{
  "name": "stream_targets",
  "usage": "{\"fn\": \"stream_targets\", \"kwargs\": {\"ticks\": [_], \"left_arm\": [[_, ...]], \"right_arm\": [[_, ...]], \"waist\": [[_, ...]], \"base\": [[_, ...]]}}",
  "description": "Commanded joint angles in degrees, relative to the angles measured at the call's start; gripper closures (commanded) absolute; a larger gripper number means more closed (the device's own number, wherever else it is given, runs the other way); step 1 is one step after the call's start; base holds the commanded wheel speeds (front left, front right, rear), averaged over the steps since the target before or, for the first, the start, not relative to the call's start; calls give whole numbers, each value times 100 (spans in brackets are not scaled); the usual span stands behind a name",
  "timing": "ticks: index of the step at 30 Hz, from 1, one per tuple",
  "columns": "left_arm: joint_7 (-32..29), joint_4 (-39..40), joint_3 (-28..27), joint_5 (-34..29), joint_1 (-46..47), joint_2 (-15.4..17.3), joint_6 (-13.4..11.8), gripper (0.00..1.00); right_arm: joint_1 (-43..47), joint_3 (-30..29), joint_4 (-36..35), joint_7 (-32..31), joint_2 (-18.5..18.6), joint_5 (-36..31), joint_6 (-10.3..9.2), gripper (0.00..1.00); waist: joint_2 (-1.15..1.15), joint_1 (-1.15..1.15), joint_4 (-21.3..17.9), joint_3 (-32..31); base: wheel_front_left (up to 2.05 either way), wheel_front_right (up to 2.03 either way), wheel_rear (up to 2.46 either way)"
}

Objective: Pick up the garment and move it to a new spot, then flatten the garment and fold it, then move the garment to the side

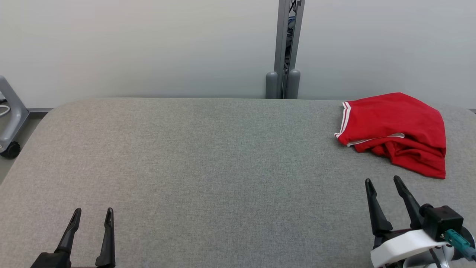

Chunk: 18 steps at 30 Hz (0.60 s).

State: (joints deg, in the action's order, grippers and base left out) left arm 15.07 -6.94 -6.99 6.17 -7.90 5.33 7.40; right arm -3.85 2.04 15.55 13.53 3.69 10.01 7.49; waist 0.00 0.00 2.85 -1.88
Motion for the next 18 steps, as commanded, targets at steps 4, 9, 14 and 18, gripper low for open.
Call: {"fn": "stream_targets", "kwargs": {"ticks": [4,9,14,18], "left_arm": [[2,-114,-27,-25,-10,68,-48,0],[2,-212,24,-67,16,118,-66,0],[2,-112,197,33,39,199,-18,0],[2,-68,280,144,7,245,1,0]], "right_arm": [[149,-49,-112,-63,-39,-58,1,0],[189,-171,-51,-95,-64,-55,1,0],[157,-193,-6,-119,-67,-18,1,0],[111,-123,18,-147,-68,48,1,0]], "waist": [[0,0,-28,-18],[0,0,-34,-38],[0,0,-55,-48],[0,0,-97,-47]], "base": [[0,0,0],[0,0,0],[0,0,0],[0,0,0]]}}
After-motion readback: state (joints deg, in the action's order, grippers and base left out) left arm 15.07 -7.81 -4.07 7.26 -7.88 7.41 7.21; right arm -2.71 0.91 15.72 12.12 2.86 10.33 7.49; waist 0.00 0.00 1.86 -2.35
